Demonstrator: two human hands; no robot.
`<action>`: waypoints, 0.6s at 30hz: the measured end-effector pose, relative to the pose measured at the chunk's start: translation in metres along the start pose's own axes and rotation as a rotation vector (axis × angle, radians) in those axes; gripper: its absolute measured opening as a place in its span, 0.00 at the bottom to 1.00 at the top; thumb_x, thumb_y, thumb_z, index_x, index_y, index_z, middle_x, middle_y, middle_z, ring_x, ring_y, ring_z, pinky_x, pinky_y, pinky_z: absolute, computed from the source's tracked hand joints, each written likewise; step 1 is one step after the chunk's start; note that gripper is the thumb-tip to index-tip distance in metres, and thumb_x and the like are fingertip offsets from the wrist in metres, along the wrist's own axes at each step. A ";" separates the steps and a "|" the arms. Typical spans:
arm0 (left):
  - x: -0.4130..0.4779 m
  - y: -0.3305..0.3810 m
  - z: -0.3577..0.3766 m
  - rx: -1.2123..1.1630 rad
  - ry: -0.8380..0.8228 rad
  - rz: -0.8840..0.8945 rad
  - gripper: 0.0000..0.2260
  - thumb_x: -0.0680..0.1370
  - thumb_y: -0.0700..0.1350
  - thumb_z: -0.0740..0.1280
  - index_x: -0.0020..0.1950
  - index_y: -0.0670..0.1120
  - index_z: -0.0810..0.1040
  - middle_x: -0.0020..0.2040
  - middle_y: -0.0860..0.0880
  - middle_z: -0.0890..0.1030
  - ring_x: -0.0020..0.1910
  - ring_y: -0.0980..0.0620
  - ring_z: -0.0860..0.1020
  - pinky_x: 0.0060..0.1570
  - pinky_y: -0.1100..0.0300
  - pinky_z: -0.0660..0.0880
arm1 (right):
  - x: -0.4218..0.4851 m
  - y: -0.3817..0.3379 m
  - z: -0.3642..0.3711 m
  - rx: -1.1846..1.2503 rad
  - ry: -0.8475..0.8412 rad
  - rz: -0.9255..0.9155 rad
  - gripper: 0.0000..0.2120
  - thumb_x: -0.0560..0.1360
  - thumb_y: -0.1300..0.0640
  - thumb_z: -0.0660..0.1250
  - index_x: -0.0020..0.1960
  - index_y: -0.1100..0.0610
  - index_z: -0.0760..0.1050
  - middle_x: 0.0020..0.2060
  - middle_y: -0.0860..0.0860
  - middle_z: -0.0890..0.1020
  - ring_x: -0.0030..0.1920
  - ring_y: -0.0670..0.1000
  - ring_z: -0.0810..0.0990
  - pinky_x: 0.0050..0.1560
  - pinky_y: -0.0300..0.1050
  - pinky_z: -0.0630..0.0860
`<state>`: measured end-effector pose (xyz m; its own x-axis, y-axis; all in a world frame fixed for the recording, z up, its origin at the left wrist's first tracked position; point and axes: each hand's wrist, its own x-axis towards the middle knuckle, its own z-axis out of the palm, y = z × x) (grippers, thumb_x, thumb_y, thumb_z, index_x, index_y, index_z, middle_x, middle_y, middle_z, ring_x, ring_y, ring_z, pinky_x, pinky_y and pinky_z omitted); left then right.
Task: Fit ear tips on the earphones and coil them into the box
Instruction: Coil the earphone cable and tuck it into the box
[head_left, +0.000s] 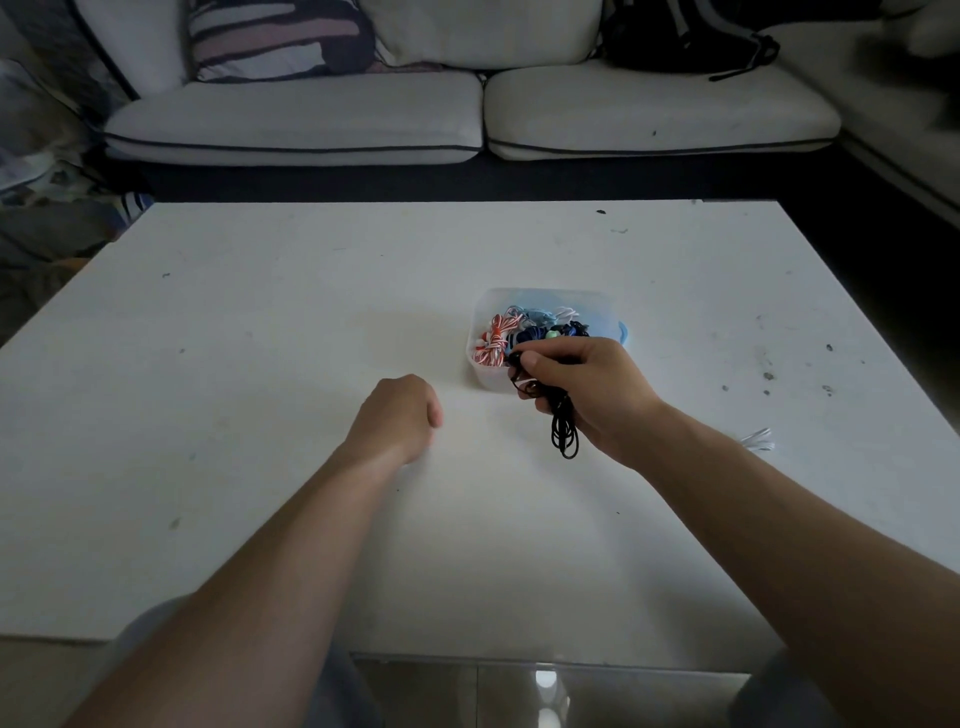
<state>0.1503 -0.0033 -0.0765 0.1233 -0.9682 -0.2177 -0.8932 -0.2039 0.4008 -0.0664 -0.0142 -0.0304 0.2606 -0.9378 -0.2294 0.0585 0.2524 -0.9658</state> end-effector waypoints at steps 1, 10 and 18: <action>0.001 -0.002 0.000 -0.002 0.013 -0.012 0.13 0.71 0.34 0.65 0.36 0.53 0.79 0.45 0.52 0.83 0.45 0.50 0.82 0.48 0.57 0.80 | 0.000 -0.001 0.000 0.002 -0.003 0.000 0.07 0.79 0.65 0.66 0.54 0.64 0.82 0.39 0.56 0.84 0.37 0.51 0.81 0.35 0.39 0.74; -0.028 0.038 -0.042 -0.529 0.176 0.083 0.06 0.73 0.39 0.74 0.43 0.50 0.85 0.39 0.55 0.84 0.39 0.59 0.81 0.42 0.69 0.75 | -0.004 -0.004 0.005 0.033 -0.021 -0.017 0.08 0.80 0.65 0.66 0.54 0.63 0.83 0.38 0.54 0.84 0.37 0.50 0.80 0.36 0.38 0.74; -0.053 0.060 -0.063 -1.428 -0.061 -0.001 0.10 0.78 0.30 0.65 0.49 0.42 0.84 0.45 0.45 0.85 0.44 0.51 0.84 0.46 0.65 0.79 | -0.013 -0.009 0.016 0.061 -0.086 -0.094 0.08 0.80 0.64 0.65 0.56 0.64 0.82 0.44 0.58 0.83 0.37 0.50 0.80 0.38 0.39 0.74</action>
<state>0.1175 0.0265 0.0146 0.0722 -0.9679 -0.2408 0.3046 -0.2085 0.9294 -0.0550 -0.0007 -0.0172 0.3323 -0.9349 -0.1248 0.1447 0.1813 -0.9727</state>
